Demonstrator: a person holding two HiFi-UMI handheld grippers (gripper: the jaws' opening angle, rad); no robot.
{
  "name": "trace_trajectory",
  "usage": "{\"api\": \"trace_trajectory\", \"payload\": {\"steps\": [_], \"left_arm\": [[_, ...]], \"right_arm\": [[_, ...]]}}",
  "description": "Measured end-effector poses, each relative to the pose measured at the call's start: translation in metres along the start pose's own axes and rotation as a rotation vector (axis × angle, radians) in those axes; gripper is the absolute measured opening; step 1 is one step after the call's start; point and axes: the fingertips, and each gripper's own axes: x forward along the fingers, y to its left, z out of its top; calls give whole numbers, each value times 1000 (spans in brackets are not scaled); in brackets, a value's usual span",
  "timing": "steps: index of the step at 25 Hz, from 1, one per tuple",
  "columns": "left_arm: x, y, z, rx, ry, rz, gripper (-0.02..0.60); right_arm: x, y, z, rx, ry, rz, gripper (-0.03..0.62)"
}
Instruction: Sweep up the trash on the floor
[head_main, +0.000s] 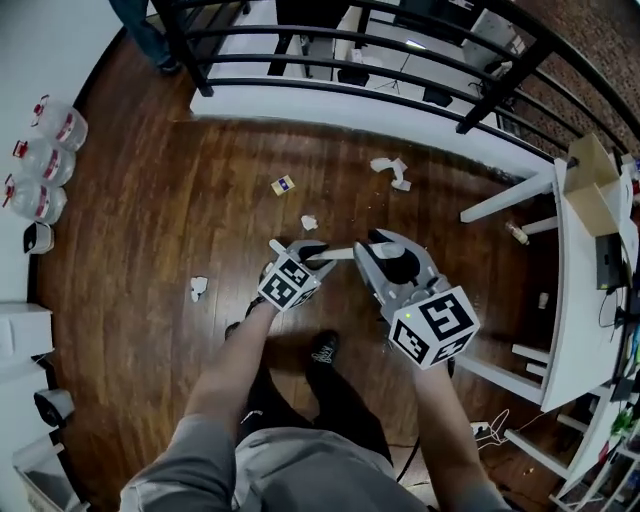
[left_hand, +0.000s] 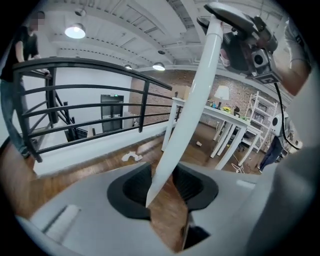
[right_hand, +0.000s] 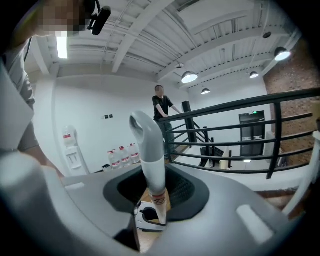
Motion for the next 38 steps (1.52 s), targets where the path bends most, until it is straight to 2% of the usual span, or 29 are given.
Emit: {"api": "trace_trajectory", "payload": {"steps": [5, 14, 20, 24, 29, 38], "left_arm": [[-100, 62, -47, -52, -10, 107, 132], [-270, 151, -152, -171, 17, 233, 130], [-348, 199, -235, -260, 36, 292, 132], [-371, 218, -278, -302, 33, 307, 133], [-369, 229, -300, -356, 20, 308, 140], [-305, 233, -261, -294, 36, 262, 144]], "right_arm": [[75, 79, 12, -5, 7, 120, 94], [212, 230, 15, 22, 43, 273, 92], [289, 325, -14, 10, 108, 356, 92], [319, 367, -38, -21, 145, 381, 92], [337, 376, -56, -36, 180, 344, 91], [315, 302, -56, -32, 189, 224, 91]]}}
